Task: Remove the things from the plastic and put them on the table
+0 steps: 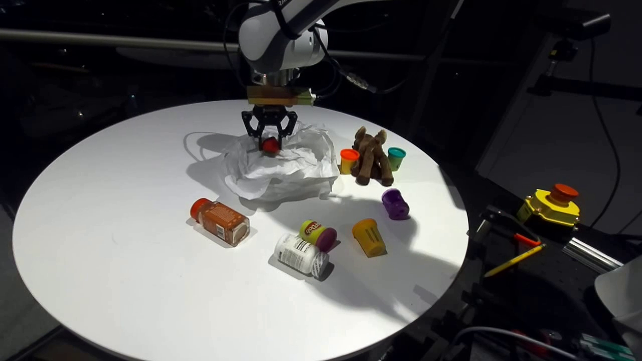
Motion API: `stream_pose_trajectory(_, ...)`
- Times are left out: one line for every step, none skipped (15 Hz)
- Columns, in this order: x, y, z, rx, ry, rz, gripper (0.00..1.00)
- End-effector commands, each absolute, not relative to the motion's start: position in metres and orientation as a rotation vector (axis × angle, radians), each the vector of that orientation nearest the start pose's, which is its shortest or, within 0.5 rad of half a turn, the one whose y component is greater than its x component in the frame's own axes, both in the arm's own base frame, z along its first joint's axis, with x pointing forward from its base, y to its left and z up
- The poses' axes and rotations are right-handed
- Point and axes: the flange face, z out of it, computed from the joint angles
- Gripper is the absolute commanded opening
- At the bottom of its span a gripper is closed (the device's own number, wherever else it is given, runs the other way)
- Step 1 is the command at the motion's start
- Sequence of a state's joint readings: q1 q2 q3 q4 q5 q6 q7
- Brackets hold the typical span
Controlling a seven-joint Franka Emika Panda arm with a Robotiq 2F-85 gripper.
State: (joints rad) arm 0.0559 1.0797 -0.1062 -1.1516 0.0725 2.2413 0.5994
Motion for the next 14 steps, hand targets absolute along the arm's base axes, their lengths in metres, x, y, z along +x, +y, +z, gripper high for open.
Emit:
stream_pose_trajectory(0.759, -0.017, 0.178, -2.94, 1.022, -0.068, 0.27)
stream_pose_trajectory(0.755, -0.019, 0.191, -2.932, 1.018, -0.08, 0.27)
stream_pose_trajectory(0.749, -0.019, 0.205, -2.93, 1.008, -0.089, 0.27)
stream_pose_trajectory(0.742, -0.019, 0.217, -2.935, 0.994, -0.087, 0.27)
stream_pose_trajectory(0.734, -0.02, 0.229, -2.943, 0.978, -0.078, 0.27)
stream_pose_trajectory(0.726, -0.019, 0.239, -2.958, 0.948, -0.05, 0.27)
stream_pose_trajectory(0.716, -0.018, 0.247, -2.971, 0.924, -0.028, 0.27)
stream_pose_trajectory(0.706, -0.017, 0.253, -2.983, 0.889, 0.006, 0.27)
stream_pose_trajectory(0.694, -0.017, 0.258, -2.992, 0.863, 0.039, 0.27)
stream_pose_trajectory(0.682, -0.017, 0.262, -2.999, 0.841, 0.073, 0.27)
stream_pose_trajectory(0.67, -0.018, 0.262, -3.012, 0.832, 0.104, 0.27)
stream_pose_trajectory(0.657, -0.018, 0.261, -3.02, 0.823, 0.135, 0.27)
stream_pose_trajectory(0.643, -0.019, 0.256, -3.023, 0.816, 0.174, 0.27)
stream_pose_trajectory(0.629, -0.019, 0.25, -3.031, 0.811, 0.195, 0.27)
